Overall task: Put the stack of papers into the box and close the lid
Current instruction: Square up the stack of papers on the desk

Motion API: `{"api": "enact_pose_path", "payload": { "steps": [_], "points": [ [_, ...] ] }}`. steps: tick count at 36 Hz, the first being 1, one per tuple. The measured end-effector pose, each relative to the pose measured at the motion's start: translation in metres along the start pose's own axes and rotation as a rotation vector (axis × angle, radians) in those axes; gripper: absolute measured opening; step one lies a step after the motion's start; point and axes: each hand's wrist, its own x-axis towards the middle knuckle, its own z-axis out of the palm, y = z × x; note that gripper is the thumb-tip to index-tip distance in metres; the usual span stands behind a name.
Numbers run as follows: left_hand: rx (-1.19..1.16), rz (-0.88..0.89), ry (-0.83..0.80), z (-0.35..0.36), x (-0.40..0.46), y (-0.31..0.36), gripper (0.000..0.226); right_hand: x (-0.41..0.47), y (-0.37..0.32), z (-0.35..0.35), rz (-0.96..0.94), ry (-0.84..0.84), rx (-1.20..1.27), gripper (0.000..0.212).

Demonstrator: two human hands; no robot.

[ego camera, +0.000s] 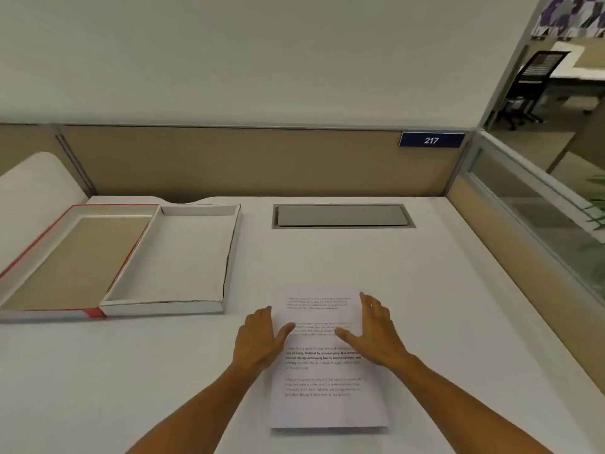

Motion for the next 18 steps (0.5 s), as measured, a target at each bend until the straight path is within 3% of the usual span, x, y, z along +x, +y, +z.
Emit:
{"api": "enact_pose_path", "payload": {
  "steps": [3,9,14,18],
  "points": [
    [-0.106,-0.057,0.014,0.007,-0.004,-0.001,0.079,-0.006,0.001,0.008,0.133,-0.002,0.170,0.105],
    [-0.241,-0.129,0.011,0.012,-0.012,0.008,0.073,-0.012,0.004,0.023,0.361,-0.003,0.266,0.097],
    [-0.470,-0.251,0.015,0.022,-0.011,0.015,0.073,-0.016,0.006,0.031,0.447,-0.056,0.310,0.078],
    [-0.603,-0.452,0.024,0.024,-0.008,0.028,0.078,-0.015,0.006,0.033,0.464,-0.087,0.279,0.069]
  ]
}}
